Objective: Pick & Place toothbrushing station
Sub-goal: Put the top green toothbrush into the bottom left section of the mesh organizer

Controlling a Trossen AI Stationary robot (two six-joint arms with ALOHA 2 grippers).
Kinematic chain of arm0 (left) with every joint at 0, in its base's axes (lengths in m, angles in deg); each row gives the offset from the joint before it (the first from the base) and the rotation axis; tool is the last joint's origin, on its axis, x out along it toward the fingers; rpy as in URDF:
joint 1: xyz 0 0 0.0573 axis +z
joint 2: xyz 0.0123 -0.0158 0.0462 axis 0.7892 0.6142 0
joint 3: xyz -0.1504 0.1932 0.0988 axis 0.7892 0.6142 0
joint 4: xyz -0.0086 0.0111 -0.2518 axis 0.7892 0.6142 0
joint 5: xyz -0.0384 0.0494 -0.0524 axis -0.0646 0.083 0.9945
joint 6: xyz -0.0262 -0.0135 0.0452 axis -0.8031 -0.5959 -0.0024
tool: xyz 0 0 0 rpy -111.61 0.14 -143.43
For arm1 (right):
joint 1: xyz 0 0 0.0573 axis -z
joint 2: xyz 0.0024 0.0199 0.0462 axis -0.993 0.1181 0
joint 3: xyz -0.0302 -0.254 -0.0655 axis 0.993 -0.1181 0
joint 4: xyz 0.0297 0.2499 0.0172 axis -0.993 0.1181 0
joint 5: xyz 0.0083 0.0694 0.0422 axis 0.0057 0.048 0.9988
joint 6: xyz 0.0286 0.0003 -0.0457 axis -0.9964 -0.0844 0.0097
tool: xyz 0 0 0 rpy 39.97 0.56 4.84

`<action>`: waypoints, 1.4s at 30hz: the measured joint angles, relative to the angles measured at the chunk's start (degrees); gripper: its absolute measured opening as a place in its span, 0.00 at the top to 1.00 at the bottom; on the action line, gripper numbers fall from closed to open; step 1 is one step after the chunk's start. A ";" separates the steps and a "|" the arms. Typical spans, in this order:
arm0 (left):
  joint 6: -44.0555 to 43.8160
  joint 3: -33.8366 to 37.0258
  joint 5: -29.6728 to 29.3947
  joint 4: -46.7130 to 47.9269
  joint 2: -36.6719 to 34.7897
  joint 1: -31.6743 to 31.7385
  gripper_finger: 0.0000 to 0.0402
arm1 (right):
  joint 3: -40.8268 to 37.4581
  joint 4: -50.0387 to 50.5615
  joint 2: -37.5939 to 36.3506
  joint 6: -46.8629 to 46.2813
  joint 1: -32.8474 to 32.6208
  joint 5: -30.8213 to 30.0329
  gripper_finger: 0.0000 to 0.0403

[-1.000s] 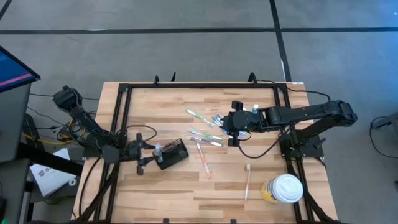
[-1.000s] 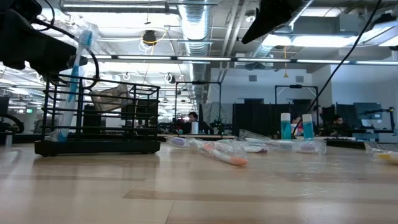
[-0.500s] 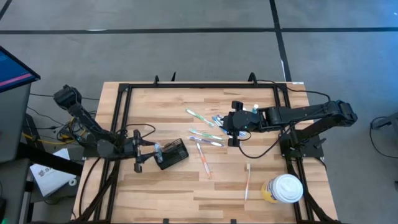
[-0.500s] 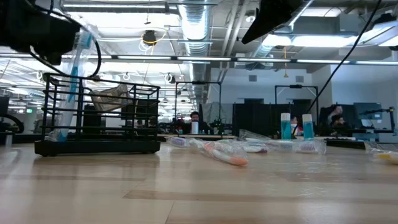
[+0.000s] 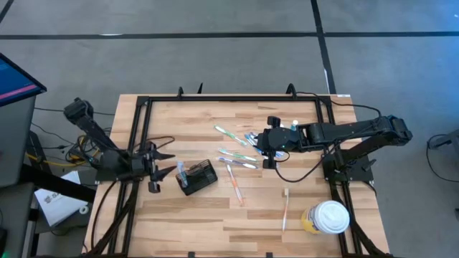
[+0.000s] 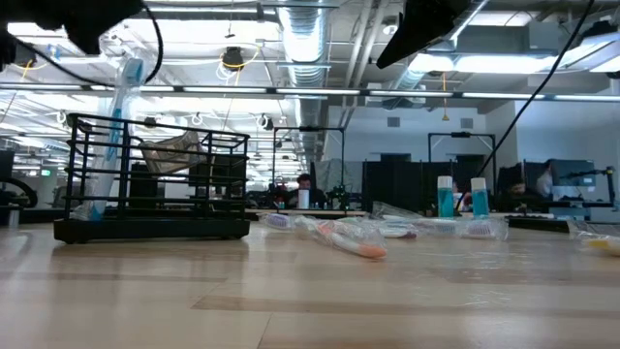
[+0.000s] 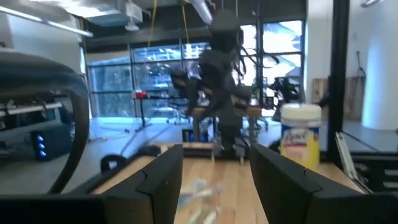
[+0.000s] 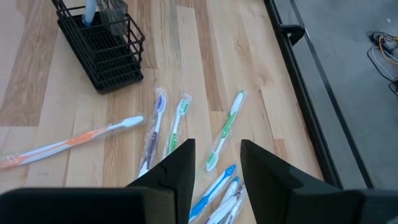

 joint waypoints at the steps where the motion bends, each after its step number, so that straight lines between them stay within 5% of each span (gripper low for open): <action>1: 0.52 -0.88 -0.23 0.02 0.02 0.42 0.55 | 0.02 -0.02 0.01 -0.03 0.00 -0.01 0.71; 10: 1.77 -5.21 -1.72 2.63 0.07 4.72 0.55 | 0.02 -0.02 0.02 -1.05 0.00 1.43 0.71; 19: -0.51 -8.39 5.30 10.87 0.07 13.07 0.59 | 0.02 -0.02 0.02 -2.07 0.00 2.88 0.71; 32: -17.12 -18.45 35.66 36.87 2.98 39.64 0.62 | 0.02 0.00 0.02 -2.56 0.00 3.06 0.71; 42: -19.23 -35.59 62.76 50.11 21.55 61.88 0.63 | 0.11 -0.02 0.75 -2.58 0.00 4.13 0.71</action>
